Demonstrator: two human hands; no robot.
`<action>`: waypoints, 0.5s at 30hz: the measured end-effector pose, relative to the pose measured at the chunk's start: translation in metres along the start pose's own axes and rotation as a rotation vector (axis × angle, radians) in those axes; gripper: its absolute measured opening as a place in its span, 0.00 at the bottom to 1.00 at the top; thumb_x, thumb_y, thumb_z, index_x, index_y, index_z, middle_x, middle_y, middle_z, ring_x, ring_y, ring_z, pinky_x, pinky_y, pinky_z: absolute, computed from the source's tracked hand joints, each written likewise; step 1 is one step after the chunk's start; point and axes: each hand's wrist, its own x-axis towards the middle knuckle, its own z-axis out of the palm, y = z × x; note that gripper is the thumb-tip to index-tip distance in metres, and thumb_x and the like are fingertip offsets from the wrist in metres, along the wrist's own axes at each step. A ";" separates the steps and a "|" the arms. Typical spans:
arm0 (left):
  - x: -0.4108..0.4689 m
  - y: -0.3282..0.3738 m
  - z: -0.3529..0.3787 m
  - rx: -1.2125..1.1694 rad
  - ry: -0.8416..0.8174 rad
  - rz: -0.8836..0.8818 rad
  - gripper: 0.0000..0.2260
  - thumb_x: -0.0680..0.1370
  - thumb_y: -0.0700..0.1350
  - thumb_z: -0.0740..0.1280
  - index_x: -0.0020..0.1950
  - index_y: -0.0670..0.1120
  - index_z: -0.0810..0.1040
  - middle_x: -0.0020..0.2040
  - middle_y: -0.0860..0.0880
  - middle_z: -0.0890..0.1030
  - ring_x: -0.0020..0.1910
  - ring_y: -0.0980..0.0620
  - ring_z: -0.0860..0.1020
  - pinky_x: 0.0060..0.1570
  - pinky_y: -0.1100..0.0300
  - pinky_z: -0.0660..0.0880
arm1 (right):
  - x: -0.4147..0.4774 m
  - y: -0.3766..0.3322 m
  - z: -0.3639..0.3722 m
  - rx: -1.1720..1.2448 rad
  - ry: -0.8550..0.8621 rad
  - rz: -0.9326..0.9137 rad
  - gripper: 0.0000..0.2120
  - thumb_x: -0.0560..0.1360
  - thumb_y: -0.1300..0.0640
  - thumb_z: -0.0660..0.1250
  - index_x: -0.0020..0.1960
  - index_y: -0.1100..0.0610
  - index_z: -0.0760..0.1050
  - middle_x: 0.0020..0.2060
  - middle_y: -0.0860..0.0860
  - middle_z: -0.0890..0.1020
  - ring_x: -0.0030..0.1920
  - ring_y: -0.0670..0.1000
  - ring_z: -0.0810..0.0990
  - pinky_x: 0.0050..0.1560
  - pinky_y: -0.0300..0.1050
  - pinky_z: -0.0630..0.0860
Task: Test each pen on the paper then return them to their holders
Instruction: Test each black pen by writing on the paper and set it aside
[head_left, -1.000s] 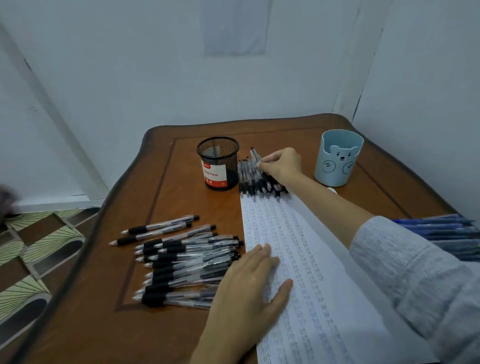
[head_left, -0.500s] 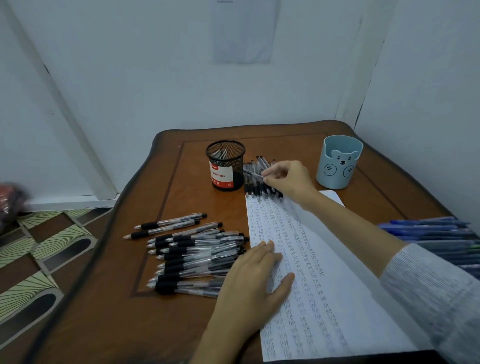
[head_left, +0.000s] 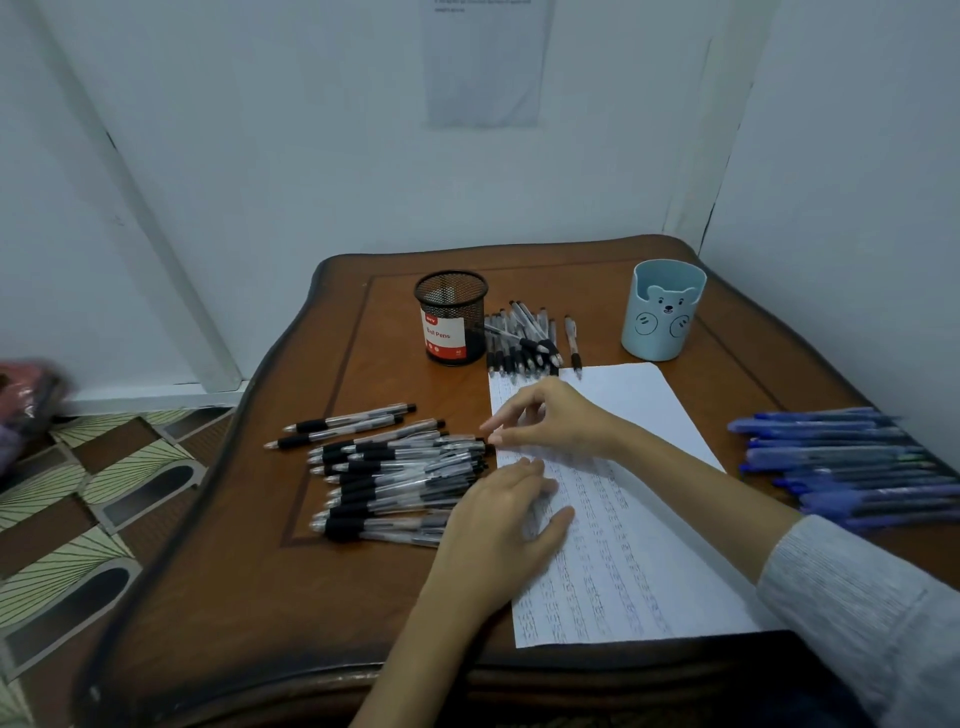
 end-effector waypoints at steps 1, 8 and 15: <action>0.000 0.000 0.000 -0.001 0.000 -0.003 0.17 0.78 0.54 0.64 0.62 0.46 0.78 0.66 0.52 0.76 0.66 0.58 0.70 0.60 0.72 0.60 | 0.001 0.000 0.002 -0.006 -0.007 0.001 0.07 0.71 0.54 0.74 0.50 0.50 0.85 0.40 0.51 0.85 0.33 0.45 0.76 0.34 0.34 0.72; 0.000 0.000 0.000 0.000 -0.003 -0.021 0.17 0.77 0.54 0.65 0.61 0.45 0.79 0.62 0.51 0.79 0.64 0.56 0.72 0.59 0.71 0.60 | 0.006 -0.002 0.011 -0.027 0.010 -0.005 0.06 0.72 0.56 0.74 0.48 0.53 0.85 0.40 0.51 0.84 0.36 0.46 0.78 0.38 0.37 0.75; 0.001 -0.001 0.001 -0.015 -0.004 -0.001 0.17 0.78 0.53 0.65 0.63 0.46 0.78 0.67 0.52 0.75 0.68 0.59 0.69 0.61 0.74 0.57 | -0.003 -0.003 -0.007 0.158 0.185 0.006 0.03 0.73 0.57 0.72 0.48 0.53 0.83 0.40 0.43 0.83 0.40 0.38 0.79 0.41 0.30 0.73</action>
